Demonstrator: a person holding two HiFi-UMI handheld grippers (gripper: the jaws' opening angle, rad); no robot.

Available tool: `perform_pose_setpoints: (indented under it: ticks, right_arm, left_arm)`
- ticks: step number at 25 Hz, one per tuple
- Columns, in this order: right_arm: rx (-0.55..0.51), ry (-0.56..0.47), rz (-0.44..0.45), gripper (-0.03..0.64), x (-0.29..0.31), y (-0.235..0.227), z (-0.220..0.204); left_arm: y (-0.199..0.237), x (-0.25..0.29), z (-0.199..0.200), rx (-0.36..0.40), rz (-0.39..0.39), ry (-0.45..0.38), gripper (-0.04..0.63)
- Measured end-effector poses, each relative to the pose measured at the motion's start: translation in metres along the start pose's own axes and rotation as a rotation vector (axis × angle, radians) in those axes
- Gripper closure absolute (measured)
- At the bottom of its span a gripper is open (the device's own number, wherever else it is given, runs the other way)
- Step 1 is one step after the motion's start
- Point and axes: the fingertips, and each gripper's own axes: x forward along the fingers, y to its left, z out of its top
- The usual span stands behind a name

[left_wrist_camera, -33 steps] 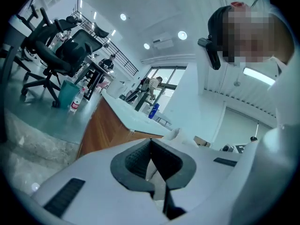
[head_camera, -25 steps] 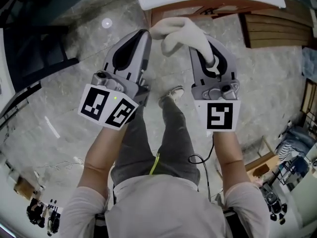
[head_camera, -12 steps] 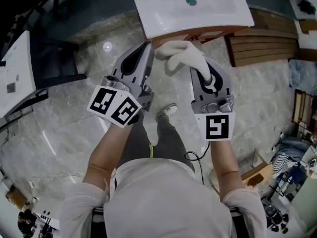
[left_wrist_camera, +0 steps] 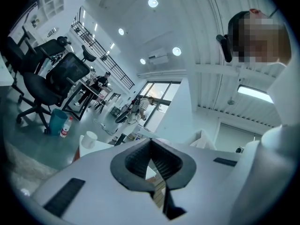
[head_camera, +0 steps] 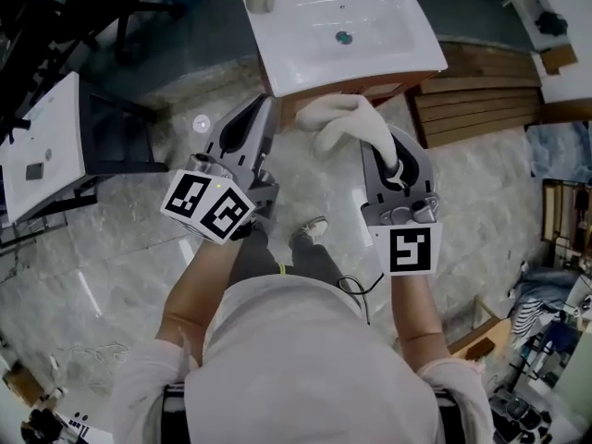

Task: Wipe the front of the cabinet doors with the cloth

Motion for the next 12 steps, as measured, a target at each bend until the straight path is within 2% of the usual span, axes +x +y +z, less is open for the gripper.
perform_pose_setpoints:
  ticks: [7, 12]
  right_arm:
    - [0.020, -0.047, -0.041, 0.535, -0.024, -0.006, 0.029]
    - [0.066, -0.038, -0.036, 0.535, -0.030, 0.007, 0.038]
  left_arm:
    - [-0.027, -0.022, 0.025, 0.021, -0.012, -0.028, 0.578]
    - [-0.036, -0.043, 0.042, 0.020, -0.021, -0.043, 0.578]
